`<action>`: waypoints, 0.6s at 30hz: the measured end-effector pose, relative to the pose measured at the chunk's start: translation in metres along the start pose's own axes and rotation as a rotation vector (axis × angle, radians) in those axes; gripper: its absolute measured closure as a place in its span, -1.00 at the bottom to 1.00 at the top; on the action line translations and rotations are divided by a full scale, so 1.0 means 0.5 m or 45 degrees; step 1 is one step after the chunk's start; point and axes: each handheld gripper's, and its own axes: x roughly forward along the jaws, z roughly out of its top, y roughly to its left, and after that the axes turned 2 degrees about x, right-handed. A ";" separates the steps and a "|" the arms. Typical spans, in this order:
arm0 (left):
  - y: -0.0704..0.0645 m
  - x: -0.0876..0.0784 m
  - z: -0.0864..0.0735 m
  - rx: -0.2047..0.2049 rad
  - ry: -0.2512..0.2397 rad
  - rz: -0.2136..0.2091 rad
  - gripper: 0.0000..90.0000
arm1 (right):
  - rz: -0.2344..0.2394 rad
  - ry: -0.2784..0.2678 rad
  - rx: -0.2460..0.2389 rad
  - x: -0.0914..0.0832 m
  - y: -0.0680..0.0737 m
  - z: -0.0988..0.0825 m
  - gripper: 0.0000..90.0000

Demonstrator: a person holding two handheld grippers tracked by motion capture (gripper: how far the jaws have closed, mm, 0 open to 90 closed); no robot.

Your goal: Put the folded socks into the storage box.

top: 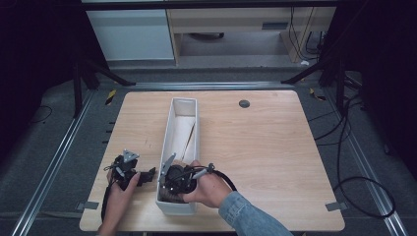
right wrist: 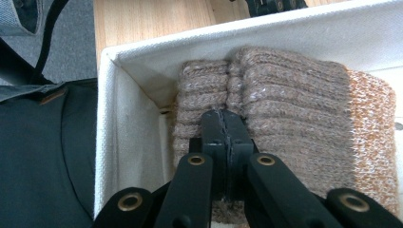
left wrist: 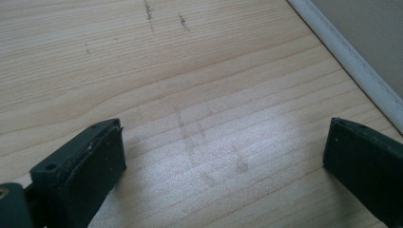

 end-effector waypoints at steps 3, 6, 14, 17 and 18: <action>0.000 0.000 0.000 0.001 0.000 0.000 -1.00 | 0.001 0.005 -0.002 0.001 0.001 0.001 1.00; 0.000 0.000 0.000 0.000 0.000 0.000 -1.00 | 0.000 0.008 -0.010 0.002 0.002 0.001 1.00; 0.000 0.000 0.000 0.000 0.000 0.000 -1.00 | -0.001 0.025 -0.021 0.003 0.004 0.002 1.00; 0.000 0.000 0.000 0.000 0.000 0.000 -1.00 | 0.003 0.026 -0.016 0.005 0.005 0.001 1.00; 0.000 0.000 0.000 0.001 0.000 0.000 -1.00 | 0.003 0.026 -0.016 0.005 0.005 0.001 1.00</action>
